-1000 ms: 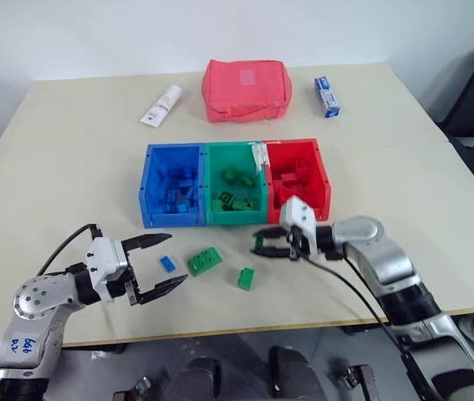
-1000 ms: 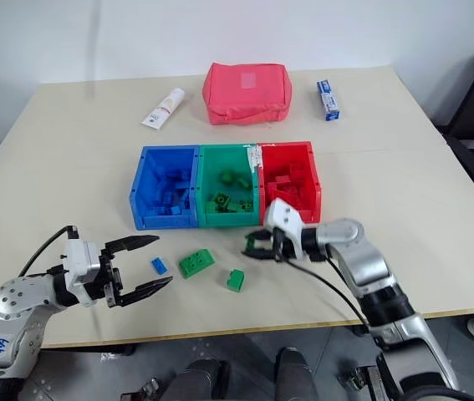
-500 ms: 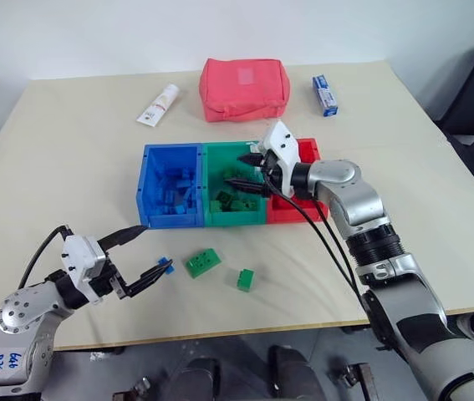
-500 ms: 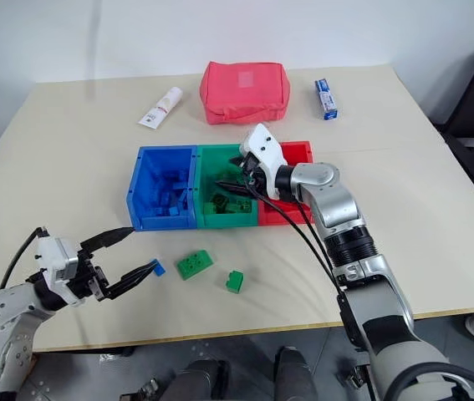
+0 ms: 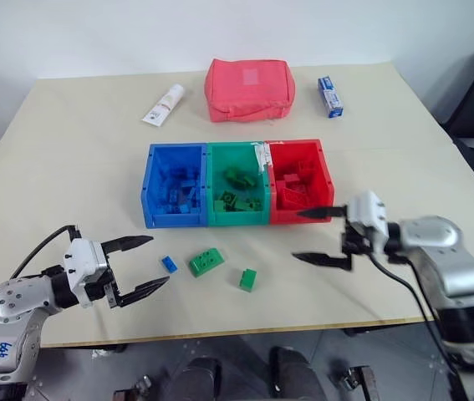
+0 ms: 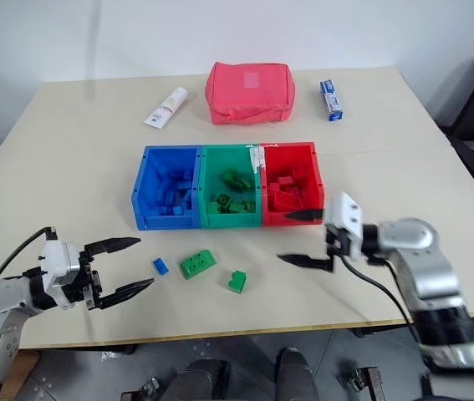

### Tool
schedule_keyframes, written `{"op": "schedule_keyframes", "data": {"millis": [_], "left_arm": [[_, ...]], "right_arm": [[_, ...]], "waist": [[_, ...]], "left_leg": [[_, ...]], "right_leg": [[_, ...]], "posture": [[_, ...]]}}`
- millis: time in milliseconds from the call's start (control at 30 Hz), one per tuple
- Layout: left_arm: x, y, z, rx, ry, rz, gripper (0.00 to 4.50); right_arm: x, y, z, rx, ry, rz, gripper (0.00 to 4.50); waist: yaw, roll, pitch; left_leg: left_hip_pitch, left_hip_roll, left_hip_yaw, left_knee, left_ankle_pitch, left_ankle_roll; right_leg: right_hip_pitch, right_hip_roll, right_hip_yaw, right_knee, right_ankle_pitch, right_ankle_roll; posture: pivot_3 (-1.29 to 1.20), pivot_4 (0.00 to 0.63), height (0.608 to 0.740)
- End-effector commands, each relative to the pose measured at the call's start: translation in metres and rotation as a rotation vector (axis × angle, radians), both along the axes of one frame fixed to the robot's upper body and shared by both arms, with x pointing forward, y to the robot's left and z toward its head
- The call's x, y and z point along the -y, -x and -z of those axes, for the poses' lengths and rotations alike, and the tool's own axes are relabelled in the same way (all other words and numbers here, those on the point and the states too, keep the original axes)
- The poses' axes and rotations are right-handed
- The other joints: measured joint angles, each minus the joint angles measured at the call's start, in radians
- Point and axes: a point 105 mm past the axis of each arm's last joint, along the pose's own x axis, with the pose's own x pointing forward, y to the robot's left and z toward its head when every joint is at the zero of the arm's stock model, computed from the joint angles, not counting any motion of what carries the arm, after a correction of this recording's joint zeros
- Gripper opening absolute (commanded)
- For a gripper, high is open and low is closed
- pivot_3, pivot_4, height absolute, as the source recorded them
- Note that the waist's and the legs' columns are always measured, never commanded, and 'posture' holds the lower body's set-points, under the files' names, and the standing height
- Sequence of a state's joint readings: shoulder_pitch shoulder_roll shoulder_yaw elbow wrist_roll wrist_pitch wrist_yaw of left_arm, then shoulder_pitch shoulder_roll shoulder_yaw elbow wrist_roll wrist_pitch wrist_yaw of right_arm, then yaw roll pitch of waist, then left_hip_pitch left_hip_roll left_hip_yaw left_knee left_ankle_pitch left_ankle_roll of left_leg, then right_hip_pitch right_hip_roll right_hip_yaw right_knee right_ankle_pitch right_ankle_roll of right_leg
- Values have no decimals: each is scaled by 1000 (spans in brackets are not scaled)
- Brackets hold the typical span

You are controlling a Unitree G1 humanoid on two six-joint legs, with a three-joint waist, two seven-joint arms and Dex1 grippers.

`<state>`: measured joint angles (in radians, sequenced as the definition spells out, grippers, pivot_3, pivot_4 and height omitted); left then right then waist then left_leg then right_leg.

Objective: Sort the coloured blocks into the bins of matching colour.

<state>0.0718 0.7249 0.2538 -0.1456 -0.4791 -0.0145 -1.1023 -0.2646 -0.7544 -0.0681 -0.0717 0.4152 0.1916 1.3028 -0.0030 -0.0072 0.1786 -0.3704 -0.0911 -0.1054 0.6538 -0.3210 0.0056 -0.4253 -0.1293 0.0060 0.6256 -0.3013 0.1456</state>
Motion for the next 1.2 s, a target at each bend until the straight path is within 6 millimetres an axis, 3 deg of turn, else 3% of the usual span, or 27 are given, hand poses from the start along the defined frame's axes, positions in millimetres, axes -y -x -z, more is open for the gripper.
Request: {"op": "schedule_keyframes", "data": {"millis": [33,100,167,367,533,667,767,867,1100,1200], "left_arm": [[5,-1,-4,21,-13,64,4500],[12,-1,0,7,-17,97,4500],[15,2,4,-1,-25,123,4500],[22,6,8,-17,-27,177,4500],[24,6,6,-12,-28,183,4500],[26,9,6,-12,-22,174,4500],[26,14,8,-22,-21,160,4500],[26,15,7,-20,-19,147,4500],[25,12,4,1,4,107,4500],[26,6,-2,19,54,62,4500]], "right_arm": [[33,7,-5,74,59,75,4472],[51,14,6,48,115,114,4472],[45,18,7,20,112,101,4472],[-28,27,7,-75,26,-94,4472],[-82,20,24,-124,64,-150,4472],[-103,20,45,-147,140,-174,4472],[-122,8,56,-130,154,-143,4472],[-123,8,57,-123,158,-150,3850],[-112,1,42,-95,139,-138,1497],[-115,-9,15,-67,55,-107,1470]], "waist": [[1,0,0],[3,0,0],[1,0,0],[-6,0,0],[4,0,0],[6,0,0],[-1,-1,0],[0,-1,-1],[2,-1,0],[1,-1,0]], "left_leg": [[0,0,1,1,0,0],[1,0,2,1,0,0],[1,0,2,1,0,0],[2,5,3,1,-1,-1],[1,5,3,2,-1,-2],[0,1,1,3,-2,0],[-1,0,1,4,-3,3],[0,1,2,5,-3,2],[0,1,2,5,-3,2],[0,1,2,5,-3,2]], "right_leg": [[0,0,0,0,0,1],[1,0,0,0,1,1],[1,0,0,0,1,2],[0,0,0,0,1,1],[0,0,0,-1,2,0],[0,-1,-1,0,2,-1],[0,-1,-1,-1,2,0],[0,0,-1,0,3,0],[0,0,-1,0,3,0],[0,0,-1,0,3,0]], "posture": [[0,150,740],[0,150,740],[0,150,740],[0,150,740],[0,150,740],[0,150,740],[0,150,740],[0,150,740],[0,150,740],[0,150,740]]}}
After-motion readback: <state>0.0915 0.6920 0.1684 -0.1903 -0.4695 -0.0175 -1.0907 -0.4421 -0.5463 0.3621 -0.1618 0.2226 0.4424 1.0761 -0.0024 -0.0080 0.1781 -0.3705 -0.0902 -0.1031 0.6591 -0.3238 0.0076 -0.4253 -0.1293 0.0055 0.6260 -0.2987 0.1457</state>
